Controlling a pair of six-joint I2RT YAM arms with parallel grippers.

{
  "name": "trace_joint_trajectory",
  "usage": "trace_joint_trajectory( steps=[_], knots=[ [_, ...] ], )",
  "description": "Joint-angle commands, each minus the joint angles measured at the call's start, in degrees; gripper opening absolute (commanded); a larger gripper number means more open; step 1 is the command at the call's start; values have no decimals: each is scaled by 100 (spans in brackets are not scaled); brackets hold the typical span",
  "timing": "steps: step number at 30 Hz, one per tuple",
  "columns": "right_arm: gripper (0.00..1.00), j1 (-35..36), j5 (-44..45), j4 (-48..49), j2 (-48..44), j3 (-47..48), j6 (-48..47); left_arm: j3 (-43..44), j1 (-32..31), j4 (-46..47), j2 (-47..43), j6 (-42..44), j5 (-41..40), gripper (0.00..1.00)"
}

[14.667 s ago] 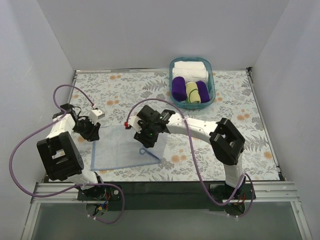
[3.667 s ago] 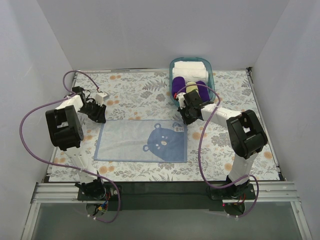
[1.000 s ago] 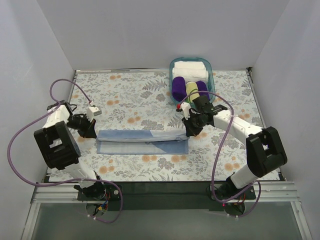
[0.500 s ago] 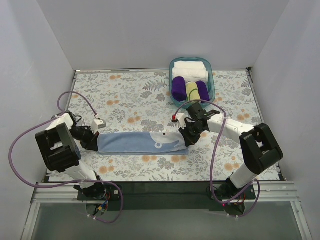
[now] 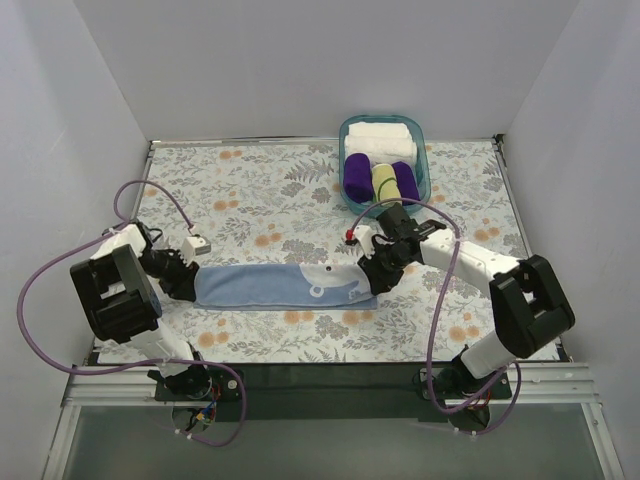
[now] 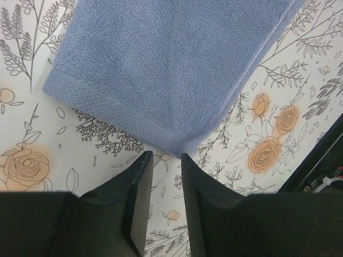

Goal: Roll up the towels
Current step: Fold the towel

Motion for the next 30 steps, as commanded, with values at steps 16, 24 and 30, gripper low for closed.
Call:
trace_joint_trajectory(
  steps=[16, 24, 30],
  knots=[
    [39, 159, 408, 388, 243, 465, 363, 517, -102, 571, -443, -954, 977, 33],
    [41, 168, 1157, 557, 947, 544, 478, 454, -207, 1558, 110, -2065, 1442, 31],
    [42, 159, 1271, 557, 1034, 378, 311, 297, -278, 2057, 260, -2442, 1066, 28]
  ],
)
